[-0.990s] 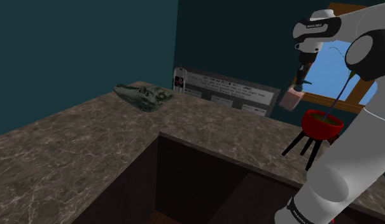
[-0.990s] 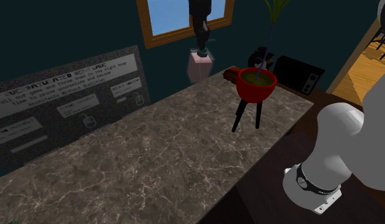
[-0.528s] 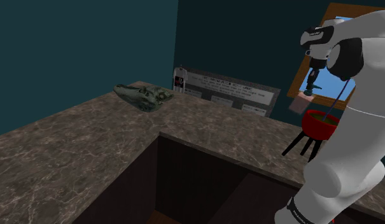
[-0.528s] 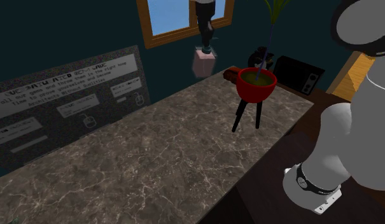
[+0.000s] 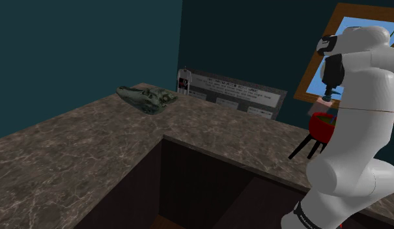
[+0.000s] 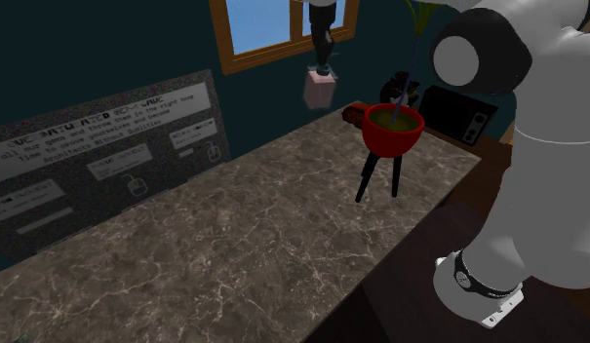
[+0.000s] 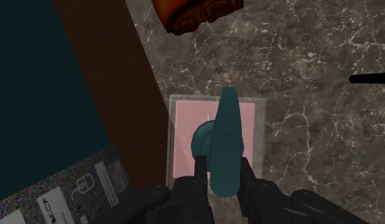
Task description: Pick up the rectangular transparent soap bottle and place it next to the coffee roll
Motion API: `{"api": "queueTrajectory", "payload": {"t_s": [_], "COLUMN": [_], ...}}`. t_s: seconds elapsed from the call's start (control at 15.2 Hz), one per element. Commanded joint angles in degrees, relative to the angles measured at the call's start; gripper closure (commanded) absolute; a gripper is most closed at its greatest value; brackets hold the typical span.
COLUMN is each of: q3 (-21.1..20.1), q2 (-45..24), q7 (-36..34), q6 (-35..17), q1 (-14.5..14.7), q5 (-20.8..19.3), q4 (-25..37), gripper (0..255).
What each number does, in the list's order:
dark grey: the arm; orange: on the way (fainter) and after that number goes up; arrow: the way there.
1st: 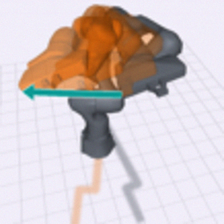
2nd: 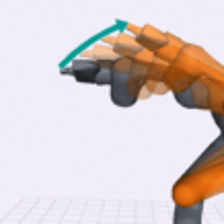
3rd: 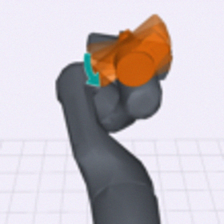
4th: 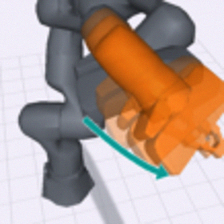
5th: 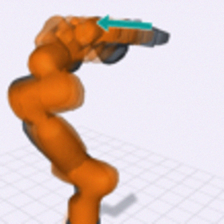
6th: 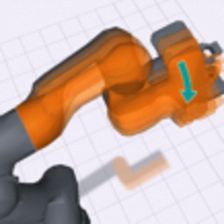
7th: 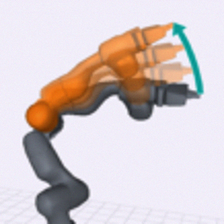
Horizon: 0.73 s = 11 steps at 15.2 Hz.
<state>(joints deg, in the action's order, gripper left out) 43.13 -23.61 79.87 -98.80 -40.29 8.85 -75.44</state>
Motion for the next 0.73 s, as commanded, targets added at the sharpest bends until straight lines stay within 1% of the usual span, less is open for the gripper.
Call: {"api": "queueTrajectory", "payload": {"t_s": [0.0, 0.66], "q3": [-0.7, -0.9], "q2": [-5.2, -4.3], "q7": [2.9, 2.6], "q6": [1.4, -6.9], "q1": [-4.8, -2.8], "q5": [3.4, 2.9], "q4": [6.1, -3.2], "gripper": [255, 255]}}
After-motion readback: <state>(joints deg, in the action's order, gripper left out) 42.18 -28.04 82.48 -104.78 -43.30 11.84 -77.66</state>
